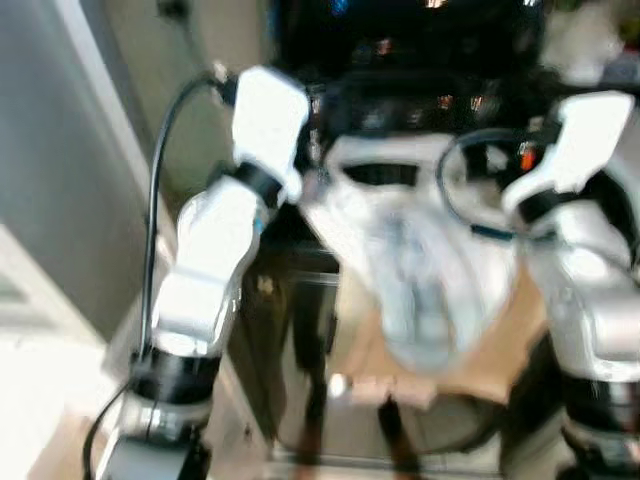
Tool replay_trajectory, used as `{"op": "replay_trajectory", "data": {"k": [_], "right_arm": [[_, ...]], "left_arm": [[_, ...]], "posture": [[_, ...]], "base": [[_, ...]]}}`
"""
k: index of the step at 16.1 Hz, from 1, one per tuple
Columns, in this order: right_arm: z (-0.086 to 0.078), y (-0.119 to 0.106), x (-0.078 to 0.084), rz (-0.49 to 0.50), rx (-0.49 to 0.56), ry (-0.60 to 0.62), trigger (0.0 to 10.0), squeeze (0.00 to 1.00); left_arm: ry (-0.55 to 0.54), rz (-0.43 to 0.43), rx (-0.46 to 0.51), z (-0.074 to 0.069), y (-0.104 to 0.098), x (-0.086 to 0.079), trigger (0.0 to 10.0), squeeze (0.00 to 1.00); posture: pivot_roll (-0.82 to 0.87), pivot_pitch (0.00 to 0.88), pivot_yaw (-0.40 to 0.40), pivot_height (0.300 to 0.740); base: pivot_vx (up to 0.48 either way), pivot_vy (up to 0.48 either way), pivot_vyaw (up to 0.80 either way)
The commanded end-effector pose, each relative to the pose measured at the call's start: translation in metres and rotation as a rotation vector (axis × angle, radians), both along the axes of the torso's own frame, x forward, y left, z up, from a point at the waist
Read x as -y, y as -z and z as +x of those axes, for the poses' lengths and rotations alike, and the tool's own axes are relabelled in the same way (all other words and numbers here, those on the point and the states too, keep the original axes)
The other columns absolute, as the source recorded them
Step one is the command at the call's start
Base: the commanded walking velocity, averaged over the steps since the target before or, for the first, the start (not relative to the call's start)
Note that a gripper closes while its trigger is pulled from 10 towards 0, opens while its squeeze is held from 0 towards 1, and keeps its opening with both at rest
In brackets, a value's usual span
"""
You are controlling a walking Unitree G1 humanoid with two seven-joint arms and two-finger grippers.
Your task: Clothes washing
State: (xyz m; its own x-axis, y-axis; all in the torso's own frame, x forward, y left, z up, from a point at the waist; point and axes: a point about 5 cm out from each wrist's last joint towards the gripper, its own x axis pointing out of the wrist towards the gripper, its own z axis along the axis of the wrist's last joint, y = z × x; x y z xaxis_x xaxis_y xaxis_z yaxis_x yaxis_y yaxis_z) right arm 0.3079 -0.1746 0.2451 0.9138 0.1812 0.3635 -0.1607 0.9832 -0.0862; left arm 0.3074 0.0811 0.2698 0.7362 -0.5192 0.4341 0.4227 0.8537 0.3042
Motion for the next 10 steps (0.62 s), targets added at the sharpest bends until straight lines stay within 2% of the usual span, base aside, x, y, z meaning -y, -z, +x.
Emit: {"op": "replay_trajectory", "data": {"k": [1,3,6,7,8,10], "right_arm": [[0.005,0.014,-0.015,-0.029,-0.023,-0.013,10.0,0.00],[0.006,0.027,-0.022,-0.076,-0.036,0.000,10.0,0.00],[-0.005,0.066,-0.027,-0.127,-0.104,0.048,10.0,0.00],[-0.009,0.070,-0.027,-0.137,-0.105,0.047,10.0,0.00],[-0.018,0.074,-0.022,-0.116,-0.100,0.076,10.0,0.00],[-0.022,0.066,-0.014,-0.115,-0.042,0.139,10.0,0.00]], "left_arm": [[-0.065,0.018,-0.075,0.008,0.018,-0.008,10.0,0.00],[-0.097,0.029,-0.112,0.008,0.031,-0.013,10.0,0.00],[-0.167,0.047,-0.242,-0.004,0.071,-0.030,10.0,0.00],[-0.172,0.047,-0.263,-0.007,0.077,-0.033,10.0,0.00],[-0.175,0.047,-0.279,-0.018,0.085,-0.035,10.0,0.00],[-0.160,0.050,-0.241,-0.027,0.080,-0.028,10.0,0.00]], "posture": [[-0.15,0.000,0.072,0.740],[-0.14,0.000,0.063,0.740],[-0.12,0.000,0.045,0.740],[-0.12,0.000,0.040,0.740],[-0.11,0.000,0.030,0.740],[-0.10,0.000,0.023,0.740]], "base": [[0.000,0.000,0.00],[0.000,0.000,0.00],[0.000,0.000,0.00],[0.000,0.000,0.00],[0.000,0.000,0.00],[0.000,0.000,0.00]]}}
